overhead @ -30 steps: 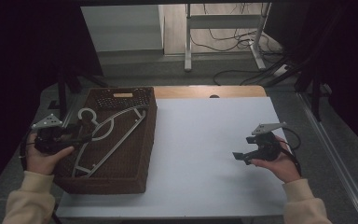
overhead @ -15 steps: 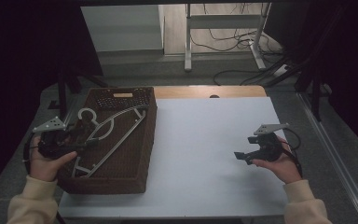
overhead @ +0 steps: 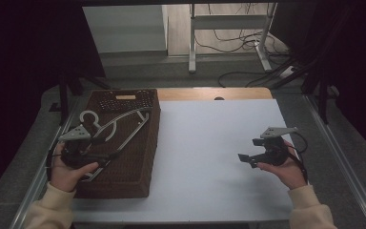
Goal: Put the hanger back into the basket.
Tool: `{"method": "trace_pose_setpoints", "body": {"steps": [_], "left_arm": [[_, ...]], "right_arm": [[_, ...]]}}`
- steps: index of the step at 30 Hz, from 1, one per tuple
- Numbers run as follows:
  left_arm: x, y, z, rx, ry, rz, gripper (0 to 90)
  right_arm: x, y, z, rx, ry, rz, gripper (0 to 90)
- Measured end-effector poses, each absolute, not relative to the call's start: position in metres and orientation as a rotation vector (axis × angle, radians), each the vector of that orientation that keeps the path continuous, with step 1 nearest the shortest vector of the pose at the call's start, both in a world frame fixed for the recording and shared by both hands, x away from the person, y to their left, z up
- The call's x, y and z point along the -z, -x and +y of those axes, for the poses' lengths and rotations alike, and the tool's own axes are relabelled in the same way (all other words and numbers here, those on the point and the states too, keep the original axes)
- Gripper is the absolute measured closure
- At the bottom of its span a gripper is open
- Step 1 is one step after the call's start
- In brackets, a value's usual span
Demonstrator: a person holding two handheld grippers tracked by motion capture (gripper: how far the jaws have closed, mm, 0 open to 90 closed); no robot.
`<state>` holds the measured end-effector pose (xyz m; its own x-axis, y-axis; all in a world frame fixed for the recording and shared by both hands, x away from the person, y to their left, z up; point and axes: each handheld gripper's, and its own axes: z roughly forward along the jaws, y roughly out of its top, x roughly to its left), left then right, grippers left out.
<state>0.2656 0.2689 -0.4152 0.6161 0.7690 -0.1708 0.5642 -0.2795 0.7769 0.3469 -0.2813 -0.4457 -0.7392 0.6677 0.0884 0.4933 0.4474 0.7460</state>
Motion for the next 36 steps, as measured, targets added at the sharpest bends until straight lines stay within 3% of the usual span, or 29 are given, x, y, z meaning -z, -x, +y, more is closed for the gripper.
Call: {"method": "trace_pose_setpoints", "body": {"steps": [10,36], "left_arm": [[0.425,-0.265,0.246,-0.281,-1.988,1.034,15.9],[0.43,-0.267,0.241,-0.264,-1.987,1.027,15.7]], "right_arm": [[0.445,-0.339,-0.282,-1.203,-1.057,2.424,11.0],[0.441,-0.333,-0.294,-1.203,-1.05,2.391,11.0]]}}
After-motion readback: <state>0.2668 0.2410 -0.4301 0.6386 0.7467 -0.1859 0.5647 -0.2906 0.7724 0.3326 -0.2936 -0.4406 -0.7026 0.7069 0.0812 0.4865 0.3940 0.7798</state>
